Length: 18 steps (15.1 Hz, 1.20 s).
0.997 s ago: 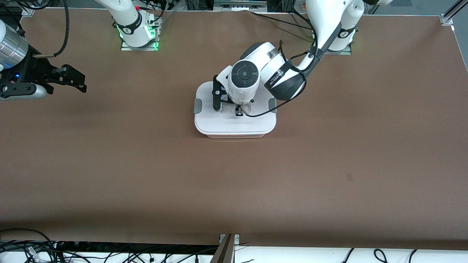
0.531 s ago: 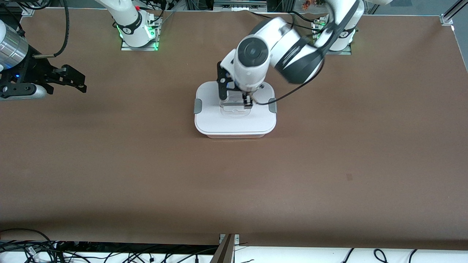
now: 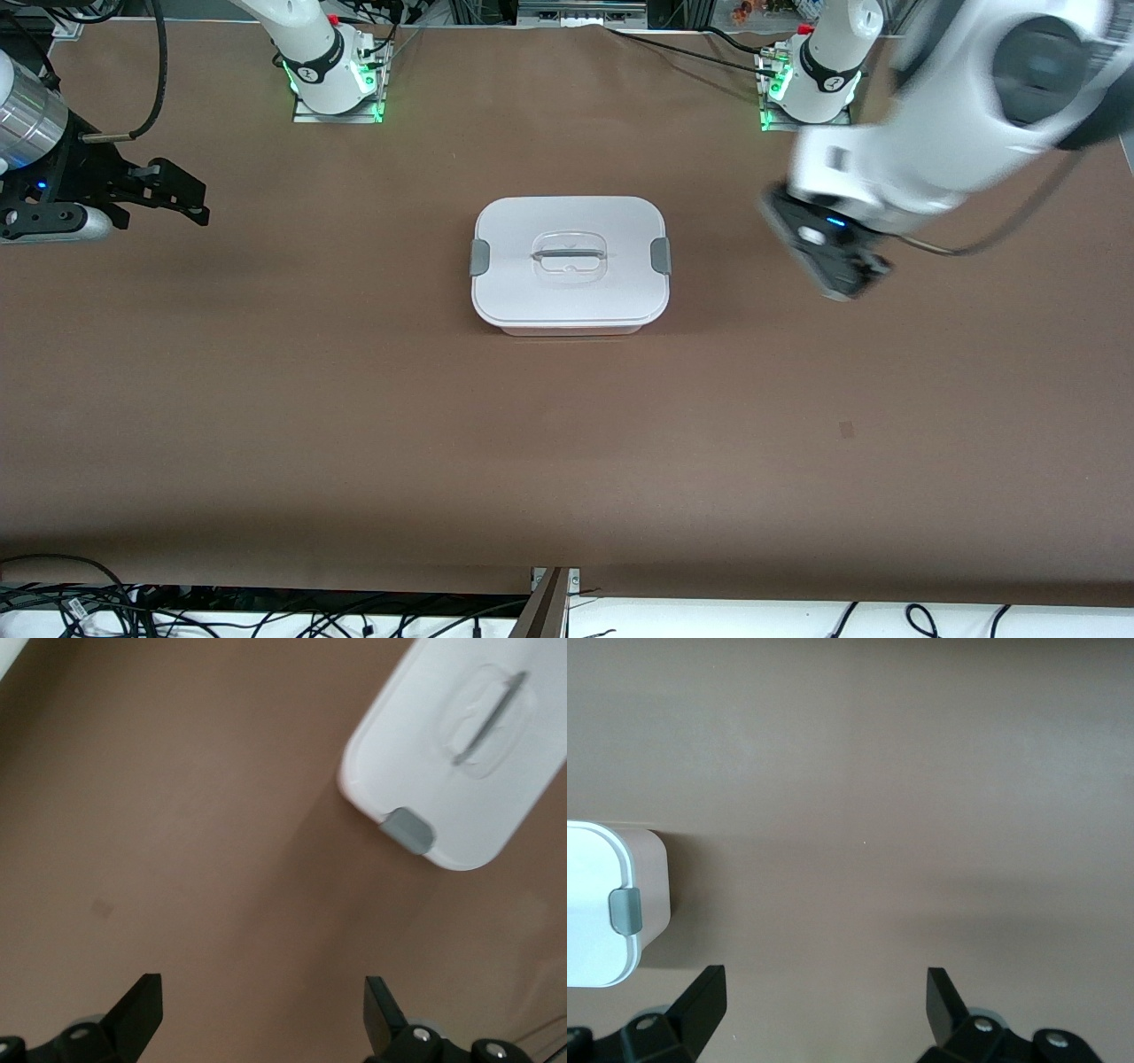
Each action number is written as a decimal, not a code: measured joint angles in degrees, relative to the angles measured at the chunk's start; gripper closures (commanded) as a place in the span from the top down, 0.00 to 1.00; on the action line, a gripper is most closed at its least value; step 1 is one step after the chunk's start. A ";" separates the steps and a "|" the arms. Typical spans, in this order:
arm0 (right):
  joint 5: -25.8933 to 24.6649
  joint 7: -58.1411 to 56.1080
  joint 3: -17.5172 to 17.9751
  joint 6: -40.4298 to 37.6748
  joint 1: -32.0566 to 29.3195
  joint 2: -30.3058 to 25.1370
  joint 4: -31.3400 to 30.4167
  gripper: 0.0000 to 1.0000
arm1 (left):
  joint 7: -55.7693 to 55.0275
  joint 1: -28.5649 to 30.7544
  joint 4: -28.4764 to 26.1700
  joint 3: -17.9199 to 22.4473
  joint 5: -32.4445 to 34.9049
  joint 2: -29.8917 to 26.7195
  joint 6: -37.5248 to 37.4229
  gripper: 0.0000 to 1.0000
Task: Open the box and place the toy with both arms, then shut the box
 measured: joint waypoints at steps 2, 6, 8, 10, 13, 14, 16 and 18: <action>0.00 0.02 0.00 0.00 0.00 0.01 0.00 1.00 | -0.31 2.73 0.01 0.70 1.87 0.15 0.19 1.00; 0.00 0.03 0.00 0.01 0.00 0.02 0.00 1.00 | -3.73 3.12 0.31 6.83 2.49 -1.79 1.83 1.00; 0.00 0.03 0.00 0.01 0.00 0.02 0.00 1.00 | -8.92 2.98 -1.86 8.91 2.49 -3.97 6.61 1.00; 0.00 0.03 0.00 0.01 0.00 0.03 0.00 1.00 | -17.50 2.92 -7.75 9.28 2.49 -7.98 13.37 1.00; 0.00 0.04 0.00 0.01 0.00 0.03 0.00 1.00 | -32.34 2.68 -18.31 9.29 2.49 -16.31 15.50 1.00; 0.00 0.04 0.00 0.01 0.00 0.03 0.00 1.00 | -35.85 2.65 -21.17 9.29 2.49 -18.98 14.73 1.00; 0.00 0.05 0.00 0.01 0.00 0.03 0.00 1.00 | -39.13 2.43 -24.71 9.29 2.49 -22.53 11.68 1.00; 0.00 0.06 0.00 0.01 0.00 0.03 0.00 1.00 | -39.72 2.37 -25.06 9.28 2.49 -22.79 9.28 1.00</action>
